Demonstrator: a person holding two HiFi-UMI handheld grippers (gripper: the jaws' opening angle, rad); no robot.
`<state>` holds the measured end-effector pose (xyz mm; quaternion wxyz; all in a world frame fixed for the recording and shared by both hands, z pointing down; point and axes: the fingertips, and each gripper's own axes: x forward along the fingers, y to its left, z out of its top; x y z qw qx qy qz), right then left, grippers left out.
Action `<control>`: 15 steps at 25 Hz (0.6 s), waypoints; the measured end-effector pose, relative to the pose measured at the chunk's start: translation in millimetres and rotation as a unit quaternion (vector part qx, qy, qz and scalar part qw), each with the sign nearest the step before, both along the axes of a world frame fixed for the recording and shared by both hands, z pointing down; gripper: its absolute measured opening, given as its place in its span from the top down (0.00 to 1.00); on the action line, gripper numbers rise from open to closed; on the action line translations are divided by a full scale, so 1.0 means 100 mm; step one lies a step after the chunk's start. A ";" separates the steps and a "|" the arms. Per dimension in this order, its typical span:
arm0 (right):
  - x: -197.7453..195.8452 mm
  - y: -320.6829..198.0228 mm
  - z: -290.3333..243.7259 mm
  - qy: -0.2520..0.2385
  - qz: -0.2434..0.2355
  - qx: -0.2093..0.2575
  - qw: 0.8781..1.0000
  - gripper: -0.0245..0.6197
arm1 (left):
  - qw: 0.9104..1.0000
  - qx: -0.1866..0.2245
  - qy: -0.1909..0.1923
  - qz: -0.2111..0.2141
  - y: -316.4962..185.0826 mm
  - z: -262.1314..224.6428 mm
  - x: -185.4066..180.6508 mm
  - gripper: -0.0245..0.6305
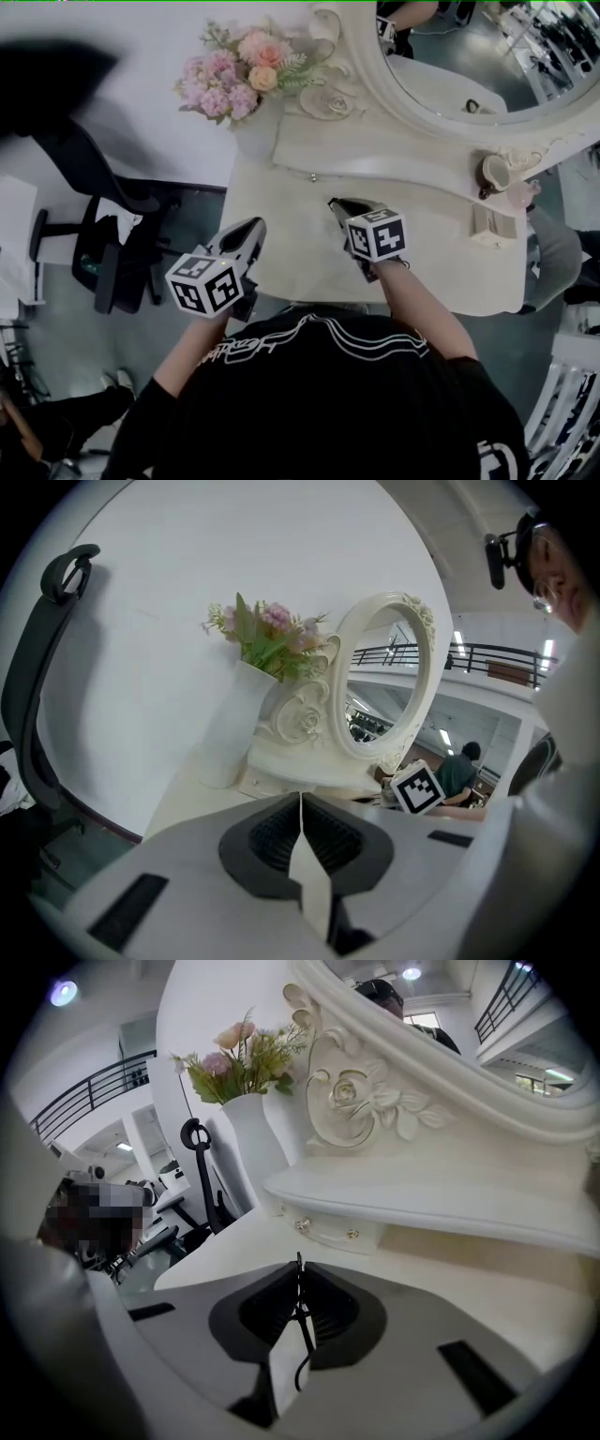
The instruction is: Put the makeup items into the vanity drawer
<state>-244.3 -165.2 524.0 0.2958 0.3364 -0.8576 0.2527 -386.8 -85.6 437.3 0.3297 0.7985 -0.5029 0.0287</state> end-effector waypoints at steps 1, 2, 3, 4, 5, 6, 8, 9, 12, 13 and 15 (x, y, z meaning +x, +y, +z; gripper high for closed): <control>0.06 0.00 -0.05 -0.004 0.001 0.003 1.000 0.90 | 1.000 0.001 0.000 0.004 -0.02 -0.02 0.07 0.92; 0.13 0.00 -0.11 -0.007 0.001 0.005 1.000 0.89 | 1.000 0.002 0.000 0.007 -0.04 -0.04 0.14 0.92; 0.20 0.00 -0.16 -0.010 0.000 0.008 1.000 0.90 | 1.000 0.003 0.002 0.011 -0.06 -0.07 0.22 0.92; 0.27 0.01 -0.22 -0.012 -0.003 0.011 1.000 0.90 | 1.000 0.005 0.003 0.015 -0.07 -0.09 0.31 0.92; 0.34 0.01 -0.27 -0.015 -0.006 0.016 1.000 0.90 | 1.000 0.006 0.004 0.018 -0.09 -0.11 0.39 0.92; 0.41 0.02 -0.33 -0.018 -0.010 0.021 1.000 0.89 | 1.000 0.008 0.005 0.022 -0.11 -0.13 0.48 0.92; 0.55 0.04 -0.45 -0.023 -0.017 0.034 0.999 0.89 | 0.999 0.012 0.005 0.031 -0.14 -0.17 0.65 0.92; 0.63 0.05 -0.50 -0.023 -0.021 0.041 0.999 0.89 | 0.999 0.014 0.006 0.035 -0.15 -0.19 0.73 0.92; 0.91 0.08 -0.63 -0.010 -0.035 0.067 0.997 0.89 | 0.999 0.018 0.008 0.046 -0.19 -0.24 1.00 0.92; 1.01 0.09 -0.68 -0.007 -0.037 0.073 0.997 0.89 | 0.999 0.019 0.008 0.050 -0.20 -0.25 1.08 0.92; 1.22 0.09 -0.76 -0.008 -0.036 0.082 0.996 0.90 | 0.998 0.021 0.007 0.059 -0.22 -0.28 1.26 0.92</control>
